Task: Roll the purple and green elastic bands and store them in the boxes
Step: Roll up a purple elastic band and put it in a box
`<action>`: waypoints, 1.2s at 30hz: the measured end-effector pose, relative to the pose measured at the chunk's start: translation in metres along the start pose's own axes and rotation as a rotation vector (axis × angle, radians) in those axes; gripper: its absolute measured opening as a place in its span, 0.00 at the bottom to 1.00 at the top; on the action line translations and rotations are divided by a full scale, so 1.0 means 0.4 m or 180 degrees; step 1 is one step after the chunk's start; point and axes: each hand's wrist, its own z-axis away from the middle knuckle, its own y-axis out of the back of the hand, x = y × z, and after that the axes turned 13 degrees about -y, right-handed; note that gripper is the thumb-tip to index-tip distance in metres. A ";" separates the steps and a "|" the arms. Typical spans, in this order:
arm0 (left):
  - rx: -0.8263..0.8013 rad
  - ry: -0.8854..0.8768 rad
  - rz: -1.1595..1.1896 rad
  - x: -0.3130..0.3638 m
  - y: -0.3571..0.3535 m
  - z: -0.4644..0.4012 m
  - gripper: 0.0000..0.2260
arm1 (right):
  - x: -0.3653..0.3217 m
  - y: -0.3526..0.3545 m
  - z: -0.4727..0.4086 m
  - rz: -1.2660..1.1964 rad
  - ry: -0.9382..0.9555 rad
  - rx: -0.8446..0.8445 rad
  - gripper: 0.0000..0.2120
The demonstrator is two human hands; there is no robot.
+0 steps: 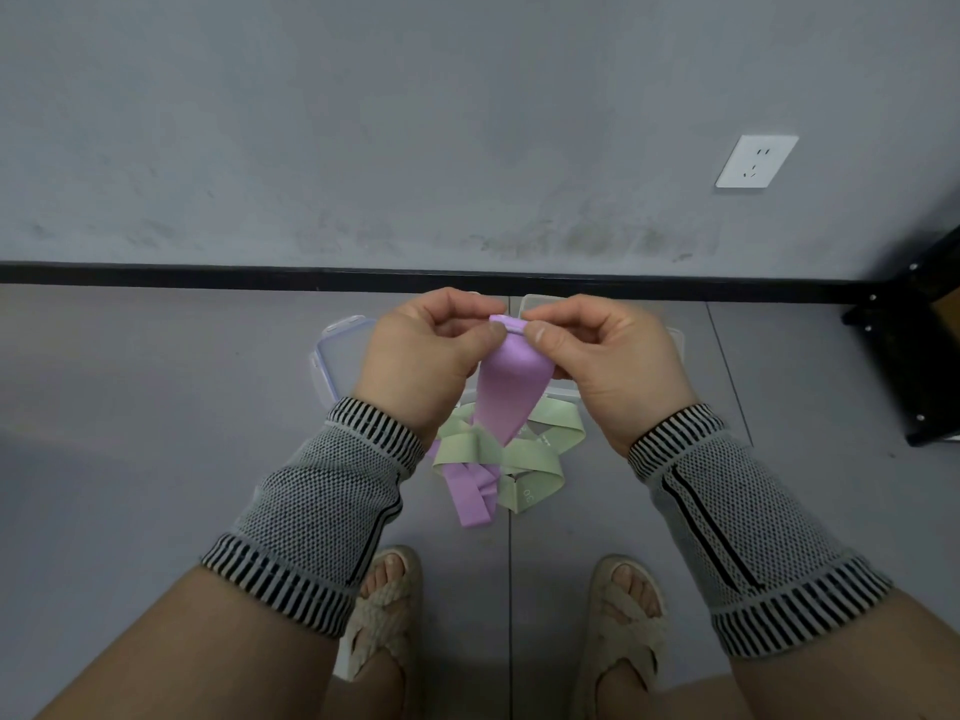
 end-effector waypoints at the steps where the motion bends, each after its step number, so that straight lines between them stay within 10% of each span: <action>1: -0.0015 -0.0019 -0.0003 -0.001 -0.003 0.001 0.07 | -0.001 0.000 -0.001 -0.0069 -0.0045 0.0009 0.08; 36: -0.0104 -0.0193 -0.0770 -0.015 -0.013 -0.003 0.09 | -0.021 0.015 -0.007 -0.1095 -0.0875 0.0322 0.08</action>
